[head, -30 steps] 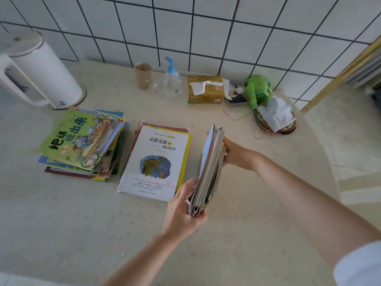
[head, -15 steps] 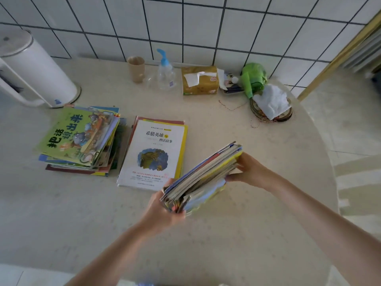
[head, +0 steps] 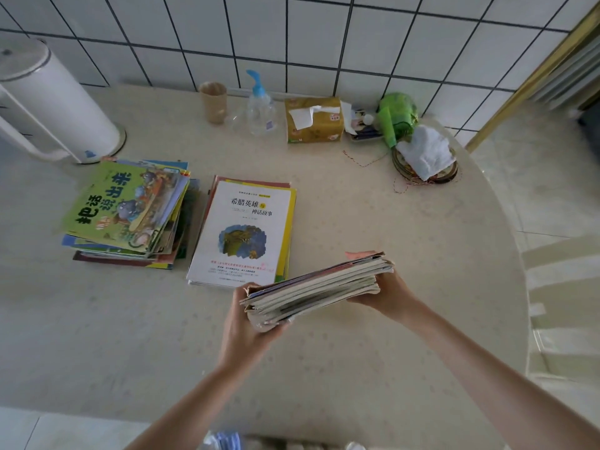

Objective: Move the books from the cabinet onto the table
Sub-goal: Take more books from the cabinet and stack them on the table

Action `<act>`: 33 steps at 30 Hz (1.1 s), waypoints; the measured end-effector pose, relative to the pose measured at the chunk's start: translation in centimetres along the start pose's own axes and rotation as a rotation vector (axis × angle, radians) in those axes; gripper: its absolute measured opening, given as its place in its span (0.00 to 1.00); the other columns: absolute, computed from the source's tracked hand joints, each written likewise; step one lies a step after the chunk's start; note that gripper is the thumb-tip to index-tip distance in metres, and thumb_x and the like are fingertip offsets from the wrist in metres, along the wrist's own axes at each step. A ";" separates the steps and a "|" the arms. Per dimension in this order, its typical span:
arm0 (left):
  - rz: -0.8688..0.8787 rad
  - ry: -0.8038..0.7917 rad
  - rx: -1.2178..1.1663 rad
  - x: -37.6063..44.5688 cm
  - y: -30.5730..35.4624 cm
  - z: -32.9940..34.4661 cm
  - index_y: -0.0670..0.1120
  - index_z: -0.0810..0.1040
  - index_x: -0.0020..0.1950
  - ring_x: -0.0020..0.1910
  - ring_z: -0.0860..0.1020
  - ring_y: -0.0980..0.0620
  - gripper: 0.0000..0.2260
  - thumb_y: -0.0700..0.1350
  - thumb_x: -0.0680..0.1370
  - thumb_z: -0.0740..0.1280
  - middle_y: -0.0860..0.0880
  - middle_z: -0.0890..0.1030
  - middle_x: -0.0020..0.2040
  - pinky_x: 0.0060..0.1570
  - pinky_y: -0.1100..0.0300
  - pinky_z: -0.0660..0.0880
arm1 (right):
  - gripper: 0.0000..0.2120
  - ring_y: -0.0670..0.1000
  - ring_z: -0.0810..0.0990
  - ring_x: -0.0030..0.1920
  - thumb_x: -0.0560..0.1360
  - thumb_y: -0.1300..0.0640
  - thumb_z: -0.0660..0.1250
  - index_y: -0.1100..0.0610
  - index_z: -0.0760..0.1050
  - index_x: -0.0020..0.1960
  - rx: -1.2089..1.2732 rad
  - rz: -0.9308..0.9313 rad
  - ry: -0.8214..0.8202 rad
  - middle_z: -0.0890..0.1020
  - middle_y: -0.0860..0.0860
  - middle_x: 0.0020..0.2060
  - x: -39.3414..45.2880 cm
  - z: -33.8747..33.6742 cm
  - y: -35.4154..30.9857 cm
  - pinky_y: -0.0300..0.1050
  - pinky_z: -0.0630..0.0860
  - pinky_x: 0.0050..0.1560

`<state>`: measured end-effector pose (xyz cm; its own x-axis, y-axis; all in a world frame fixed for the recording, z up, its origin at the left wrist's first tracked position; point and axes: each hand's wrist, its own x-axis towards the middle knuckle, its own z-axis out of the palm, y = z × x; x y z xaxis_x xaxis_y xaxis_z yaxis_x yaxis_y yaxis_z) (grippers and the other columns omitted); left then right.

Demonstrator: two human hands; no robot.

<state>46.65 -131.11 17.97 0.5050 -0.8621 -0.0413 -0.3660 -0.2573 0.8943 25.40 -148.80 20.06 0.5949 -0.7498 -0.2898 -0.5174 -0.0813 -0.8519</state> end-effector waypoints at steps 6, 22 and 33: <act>-0.029 -0.010 0.009 -0.4 -0.6 0.5 0.43 0.76 0.59 0.54 0.73 0.72 0.22 0.53 0.70 0.74 0.69 0.74 0.53 0.50 0.78 0.67 | 0.23 0.48 0.82 0.53 0.58 0.44 0.80 0.36 0.77 0.51 -0.027 0.025 0.108 0.84 0.42 0.47 -0.4 0.4 -0.3 0.51 0.77 0.55; -0.135 0.066 -0.194 3.7 2.4 -8.1 0.54 0.70 0.52 0.44 0.83 0.58 0.25 0.45 0.63 0.81 0.54 0.84 0.46 0.39 0.60 0.79 | 0.24 0.35 0.80 0.50 0.67 0.60 0.77 0.43 0.72 0.56 0.002 -0.028 -0.016 0.82 0.41 0.50 2.1 0.2 -11.7 0.33 0.77 0.50; -0.476 0.020 -0.311 13.6 2.0 -12.1 0.51 0.71 0.60 0.43 0.85 0.48 0.26 0.48 0.67 0.79 0.47 0.84 0.49 0.48 0.45 0.81 | 0.20 0.52 0.78 0.56 0.74 0.50 0.70 0.55 0.66 0.59 0.175 0.350 0.080 0.77 0.51 0.55 9.8 5.2 -14.7 0.54 0.75 0.59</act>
<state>62.26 -138.10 24.63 0.5735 -0.6735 -0.4664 0.1512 -0.4725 0.8683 42.08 -151.52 27.46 0.3476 -0.7616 -0.5470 -0.5638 0.2964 -0.7709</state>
